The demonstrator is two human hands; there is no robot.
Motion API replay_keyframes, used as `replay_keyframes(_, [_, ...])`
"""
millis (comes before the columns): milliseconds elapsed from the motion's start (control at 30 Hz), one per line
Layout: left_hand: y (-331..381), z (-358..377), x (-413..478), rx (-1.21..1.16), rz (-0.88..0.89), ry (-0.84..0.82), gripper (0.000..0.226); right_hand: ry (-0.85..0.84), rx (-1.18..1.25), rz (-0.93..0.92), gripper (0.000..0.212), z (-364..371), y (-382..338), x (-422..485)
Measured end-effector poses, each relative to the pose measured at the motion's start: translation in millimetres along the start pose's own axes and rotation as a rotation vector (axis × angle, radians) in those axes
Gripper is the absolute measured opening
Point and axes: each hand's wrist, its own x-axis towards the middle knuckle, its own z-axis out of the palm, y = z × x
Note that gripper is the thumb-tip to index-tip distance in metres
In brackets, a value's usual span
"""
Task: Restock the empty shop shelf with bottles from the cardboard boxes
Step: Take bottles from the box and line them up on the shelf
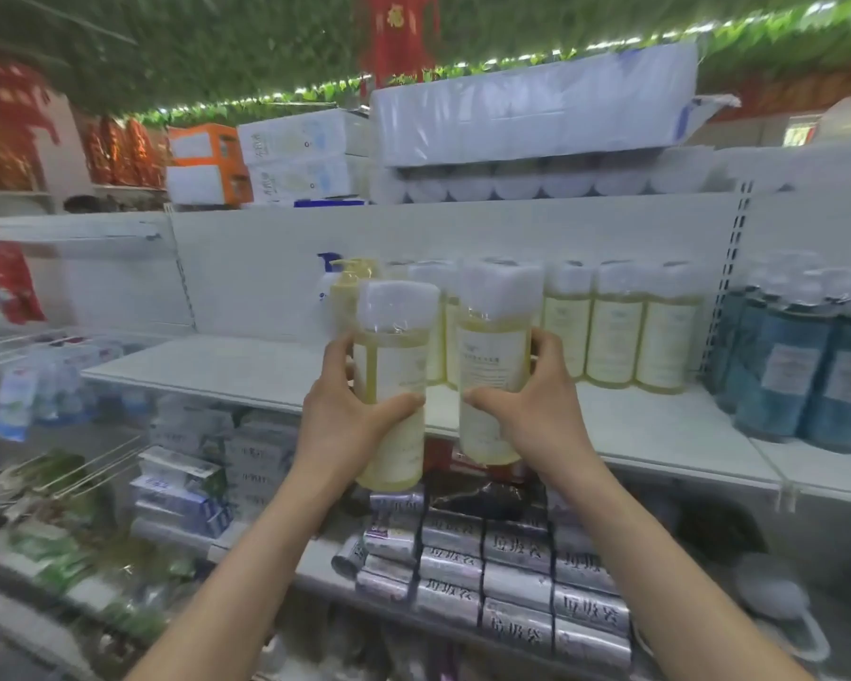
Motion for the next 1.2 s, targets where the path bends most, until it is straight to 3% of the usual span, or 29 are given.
replay_keyframes(133, [9,25,33,-0.068,0.016,0.000,0.077,0.035,-0.049,0.021,0.089,-20,19,31])
replay_keyframes(467, [-13,58,100,-0.169,0.041,-0.062,0.086,0.151,-0.112,0.092,0.087,-11,55,88])
replay_keyframes(967, [-39,45,164,-0.233,0.111,-0.217,0.091,0.350,-0.262,0.196,0.084,23,104,141])
replay_keyframes(1200, [-60,37,169,-0.241,0.118,-0.244,0.086,0.280,-0.241,0.226,0.094,24,118,147])
